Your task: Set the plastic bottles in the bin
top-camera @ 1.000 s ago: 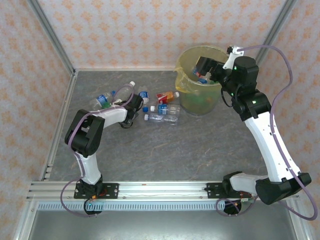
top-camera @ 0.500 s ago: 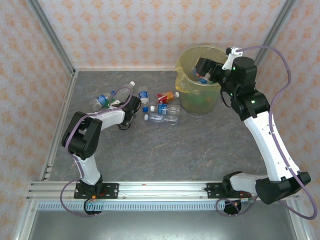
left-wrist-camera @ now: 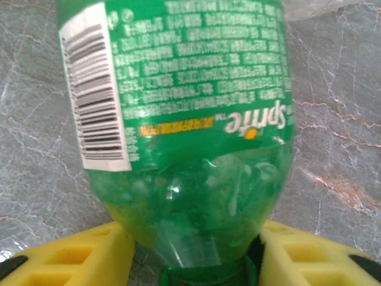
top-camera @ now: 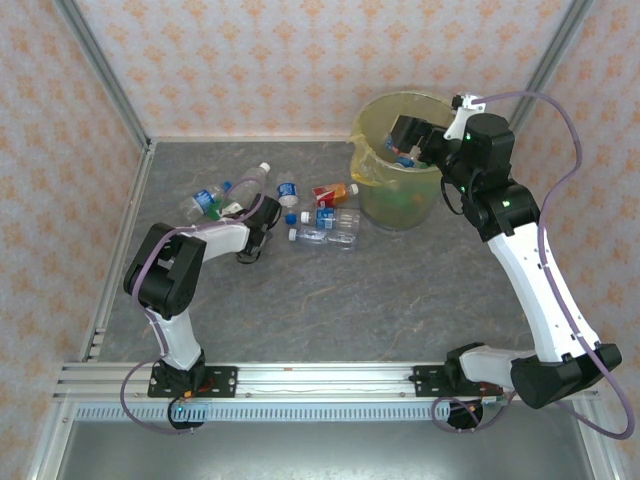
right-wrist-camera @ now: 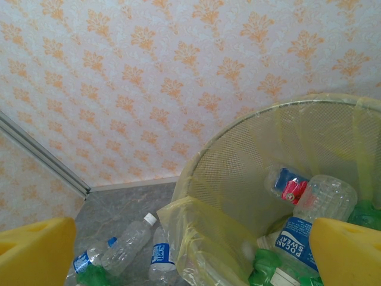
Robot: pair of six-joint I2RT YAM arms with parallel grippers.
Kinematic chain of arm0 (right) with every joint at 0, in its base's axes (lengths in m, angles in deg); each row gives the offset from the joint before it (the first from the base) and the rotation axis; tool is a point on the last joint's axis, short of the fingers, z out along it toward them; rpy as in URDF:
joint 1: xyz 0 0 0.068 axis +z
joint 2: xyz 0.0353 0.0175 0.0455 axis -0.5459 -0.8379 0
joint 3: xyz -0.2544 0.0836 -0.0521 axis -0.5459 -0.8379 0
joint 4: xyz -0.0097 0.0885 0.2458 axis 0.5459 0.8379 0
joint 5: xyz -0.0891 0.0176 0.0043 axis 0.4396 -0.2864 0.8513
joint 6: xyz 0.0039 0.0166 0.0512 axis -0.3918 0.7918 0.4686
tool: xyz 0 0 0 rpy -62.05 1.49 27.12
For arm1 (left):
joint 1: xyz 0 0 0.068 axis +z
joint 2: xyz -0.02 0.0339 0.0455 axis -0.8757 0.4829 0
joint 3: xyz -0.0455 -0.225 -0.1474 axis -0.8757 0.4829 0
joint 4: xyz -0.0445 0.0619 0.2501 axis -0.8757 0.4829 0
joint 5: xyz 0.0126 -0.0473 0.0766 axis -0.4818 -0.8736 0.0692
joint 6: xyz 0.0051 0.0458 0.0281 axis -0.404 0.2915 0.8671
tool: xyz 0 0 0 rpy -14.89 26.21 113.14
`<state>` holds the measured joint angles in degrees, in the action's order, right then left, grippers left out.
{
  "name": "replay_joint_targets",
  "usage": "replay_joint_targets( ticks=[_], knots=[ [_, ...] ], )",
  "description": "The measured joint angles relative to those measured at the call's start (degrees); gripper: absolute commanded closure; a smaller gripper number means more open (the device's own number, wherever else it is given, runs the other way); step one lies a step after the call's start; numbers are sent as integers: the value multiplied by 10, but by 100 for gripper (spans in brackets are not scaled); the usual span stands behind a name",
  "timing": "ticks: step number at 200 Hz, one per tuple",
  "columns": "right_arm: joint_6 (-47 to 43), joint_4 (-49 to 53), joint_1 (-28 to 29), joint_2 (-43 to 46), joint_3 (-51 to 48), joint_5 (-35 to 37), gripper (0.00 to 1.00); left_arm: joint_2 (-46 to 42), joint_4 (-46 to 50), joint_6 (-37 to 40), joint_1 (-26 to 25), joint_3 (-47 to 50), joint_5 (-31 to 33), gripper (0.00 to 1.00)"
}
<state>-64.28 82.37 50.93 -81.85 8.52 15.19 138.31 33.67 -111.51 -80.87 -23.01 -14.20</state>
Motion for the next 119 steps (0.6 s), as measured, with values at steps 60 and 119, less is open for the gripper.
replay_joint_targets(
  ticks=[60,119],
  knots=[
    [0,0,0,0,-1,-1,0,-16,0,0,0,17,5,73],
    [0,0,0,0,-1,-9,0,-115,29,13,-33,23,31,73]
  ],
)
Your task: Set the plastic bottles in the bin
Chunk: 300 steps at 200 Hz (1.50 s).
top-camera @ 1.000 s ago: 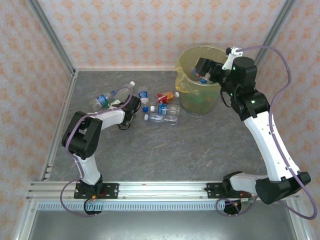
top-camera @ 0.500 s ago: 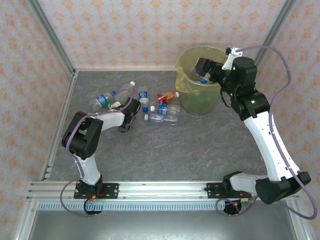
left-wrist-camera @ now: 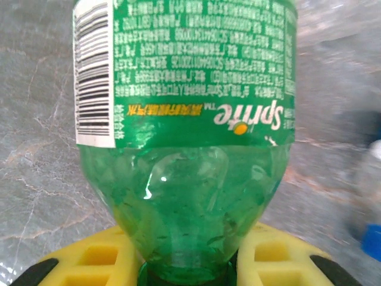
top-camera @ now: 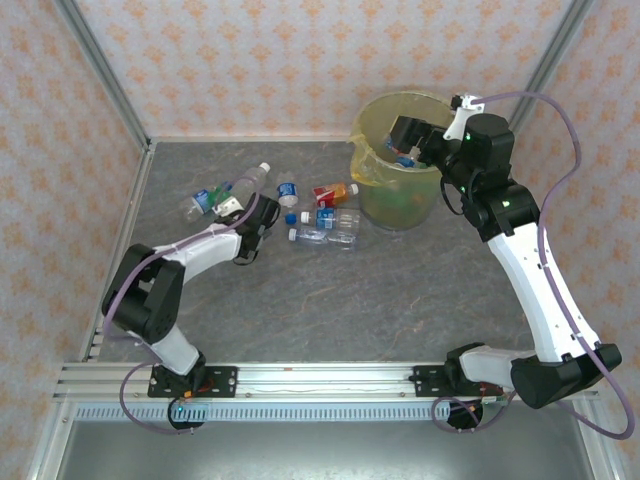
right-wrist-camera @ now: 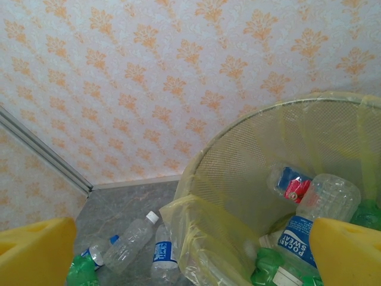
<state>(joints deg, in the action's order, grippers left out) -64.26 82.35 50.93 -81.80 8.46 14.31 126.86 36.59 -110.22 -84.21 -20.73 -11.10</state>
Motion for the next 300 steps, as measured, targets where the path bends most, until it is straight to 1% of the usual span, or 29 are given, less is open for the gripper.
replay_joint_targets(
  ticks=[32,62,102,129,148,185,212,257,265,300],
  knots=[
    [1,0,0,0,0,-18,0,-38,19,42,-49,-29,16,72],
    [10,-1,0,-2,0,-34,0,-77,18,101,-88,-60,16,71],
    [29,-17,0,-18,0,-57,0,-132,-3,189,-106,-83,-3,71],
    [53,-31,3,-41,1,-73,0,-157,-25,259,-107,-96,-45,71],
    [72,-32,17,-66,16,-75,0,-167,-36,303,-107,-104,-81,72],
    [90,-29,86,-131,94,-71,0,-172,-41,365,-107,-125,-154,72],
    [106,-23,127,-163,134,-74,0,-173,-43,395,-107,-136,-202,72],
    [137,4,143,-215,188,-92,0,-184,-47,428,-113,-141,-266,72],
    [143,7,144,-218,188,-97,3,-190,-48,432,-114,-141,-276,72],
    [169,14,153,-223,188,-116,9,-217,-52,449,-117,-141,-304,73]
  ],
)
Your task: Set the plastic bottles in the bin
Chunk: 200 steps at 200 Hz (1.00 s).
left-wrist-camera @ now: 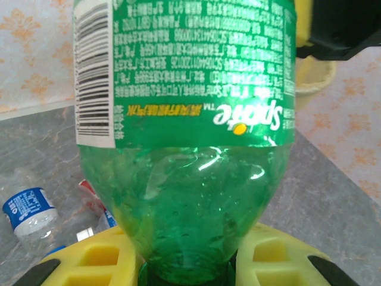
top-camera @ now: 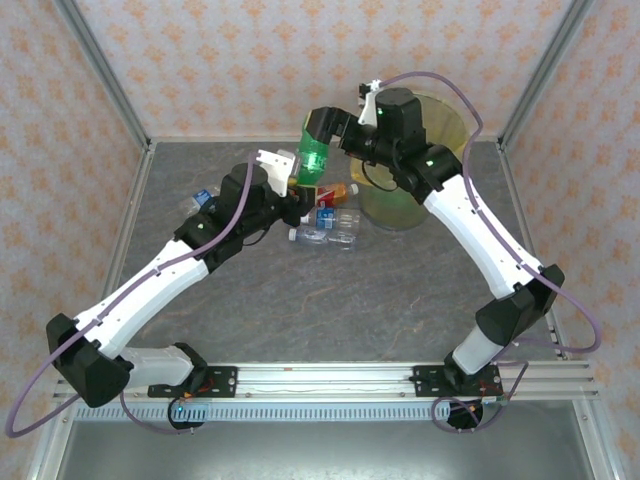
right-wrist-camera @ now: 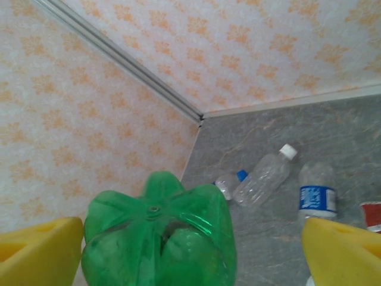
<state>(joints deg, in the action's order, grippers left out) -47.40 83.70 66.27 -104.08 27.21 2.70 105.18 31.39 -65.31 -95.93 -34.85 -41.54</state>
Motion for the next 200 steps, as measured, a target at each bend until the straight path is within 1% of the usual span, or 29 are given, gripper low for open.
replay_joint_targets(
  ticks=[56,75,99,112,121,137,146,160,171,180,187,192,200],
  knots=[
    [8,0,16,0,-4,-32,16,1,0,21,0,-6,-27,73],
    [3,3,16,-2,-4,-38,24,7,0,24,-1,-16,-28,73],
    [-14,22,15,-16,12,-44,42,18,-1,24,-1,-30,-27,73],
    [-19,33,11,-28,31,-49,43,25,-1,22,0,-35,-26,72],
    [-21,41,7,-36,43,-54,43,31,-3,21,0,-39,-25,70],
    [-24,48,-1,-39,49,-61,46,42,-3,19,0,-48,-25,61],
    [-24,50,-7,-39,49,-64,49,47,-3,21,0,-53,-25,53],
    [-22,50,-18,-39,49,-66,50,52,-4,21,-1,-57,-25,41],
    [-20,50,-31,-39,49,-67,49,53,-4,16,-1,-58,-25,27],
    [-17,50,-43,-39,49,-67,49,54,-4,18,-1,-60,-24,12],
    [-16,50,-52,-39,49,-67,49,54,-4,17,-1,-63,-23,3],
    [-15,50,-58,-39,49,-66,48,55,-5,11,-1,-64,-23,1],
    [-13,50,-69,-39,49,-65,49,55,-7,11,-1,-67,-21,1]
  ],
)
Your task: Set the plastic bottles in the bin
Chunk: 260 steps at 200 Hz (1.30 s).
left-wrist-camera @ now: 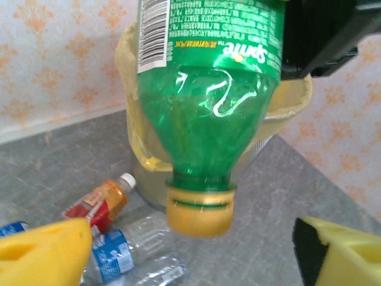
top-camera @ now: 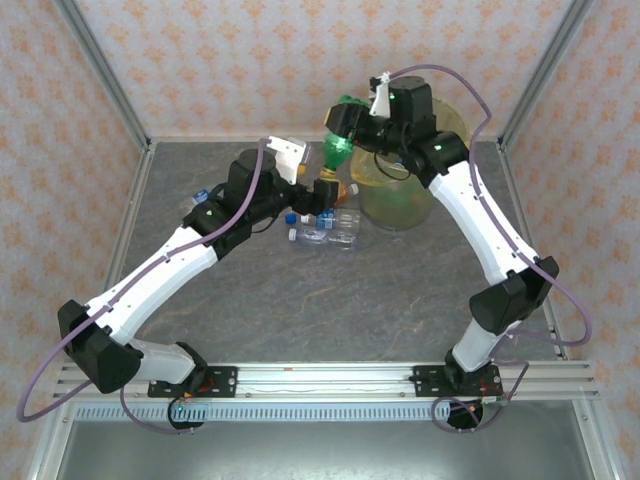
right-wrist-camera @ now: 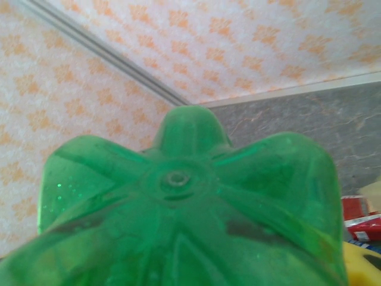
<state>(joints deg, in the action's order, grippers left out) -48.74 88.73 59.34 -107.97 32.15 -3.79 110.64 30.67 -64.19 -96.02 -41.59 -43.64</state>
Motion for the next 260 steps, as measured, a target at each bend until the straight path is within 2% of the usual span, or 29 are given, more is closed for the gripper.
replay_joint_targets(
  ticks=[31,88,126,194,219,226,239,260],
  knots=[
    [7,0,-43,7,0,17,48,1,-5,-5,0,-10,10,1],
    [5,0,-122,38,-1,116,47,1,-9,-7,0,-13,25,1],
    [-18,0,-124,35,-1,189,48,1,-9,-7,0,-14,32,1],
    [-70,-8,-103,-39,-1,256,46,1,-9,-6,1,-14,53,1],
    [-87,-8,-81,-48,-15,272,39,1,-9,-6,2,-15,55,1],
    [-92,-8,-75,-48,-17,277,35,1,-9,-6,3,-15,55,1],
    [-101,-9,-66,-48,-19,287,22,1,-9,-6,4,-15,55,1],
    [-108,-8,-60,-48,-21,293,12,1,-8,-6,6,-15,55,1]
  ],
)
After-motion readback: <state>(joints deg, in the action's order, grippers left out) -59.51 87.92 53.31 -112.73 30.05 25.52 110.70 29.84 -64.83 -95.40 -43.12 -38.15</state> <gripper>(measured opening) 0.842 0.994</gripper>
